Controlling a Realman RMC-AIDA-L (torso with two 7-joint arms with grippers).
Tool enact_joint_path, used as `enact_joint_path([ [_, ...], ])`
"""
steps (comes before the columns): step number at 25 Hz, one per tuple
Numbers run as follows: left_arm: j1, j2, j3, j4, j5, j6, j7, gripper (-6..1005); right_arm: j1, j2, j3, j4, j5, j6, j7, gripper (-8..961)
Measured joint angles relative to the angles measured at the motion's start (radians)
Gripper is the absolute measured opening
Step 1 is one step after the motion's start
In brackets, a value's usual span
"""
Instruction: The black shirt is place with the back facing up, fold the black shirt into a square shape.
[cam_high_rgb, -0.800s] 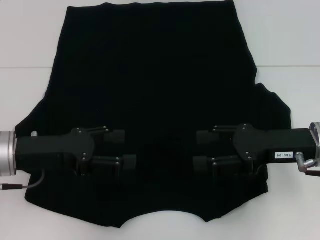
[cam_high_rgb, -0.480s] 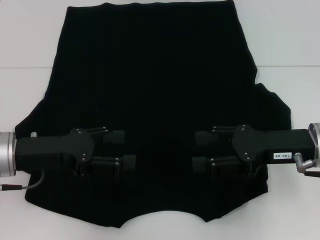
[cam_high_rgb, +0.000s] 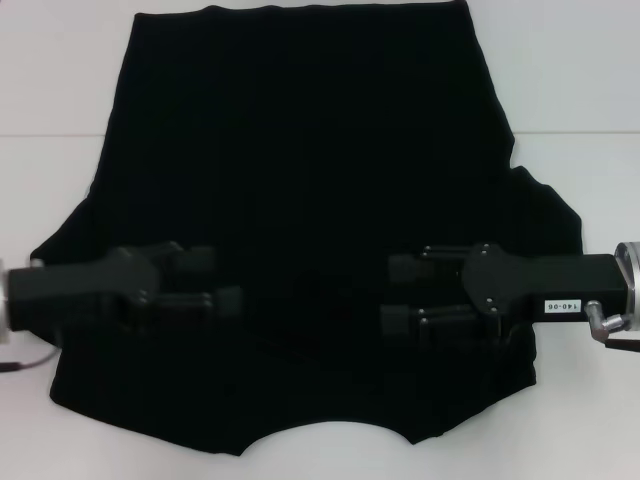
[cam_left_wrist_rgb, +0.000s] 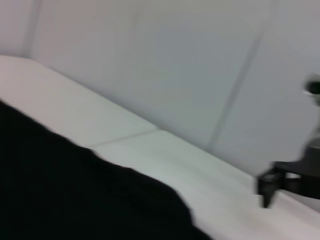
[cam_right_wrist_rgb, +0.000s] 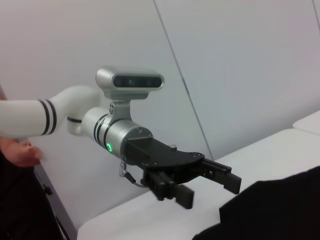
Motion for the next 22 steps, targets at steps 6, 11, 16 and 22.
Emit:
enact_joint_path([
  [6, 0.035, 0.013, -0.115, 0.038, 0.011, -0.037, -0.046, 908, 0.019, 0.014, 0.011, 0.002, 0.004, 0.013, 0.005, 835],
  [11, 0.049, 0.018, -0.188, 0.077, 0.099, -0.141, -0.197, 907, 0.035, 0.021, 0.011, 0.015, 0.004, 0.042, 0.01, 835],
  [16, 0.056, 0.02, -0.202, 0.095, 0.146, -0.225, -0.303, 907, 0.049, 0.022, 0.007, 0.018, 0.004, 0.066, 0.011, 836],
  [22, 0.042, 0.024, -0.19, 0.101, 0.235, -0.336, -0.453, 908, 0.051, 0.017, 0.006, 0.018, 0.004, 0.068, 0.013, 835],
])
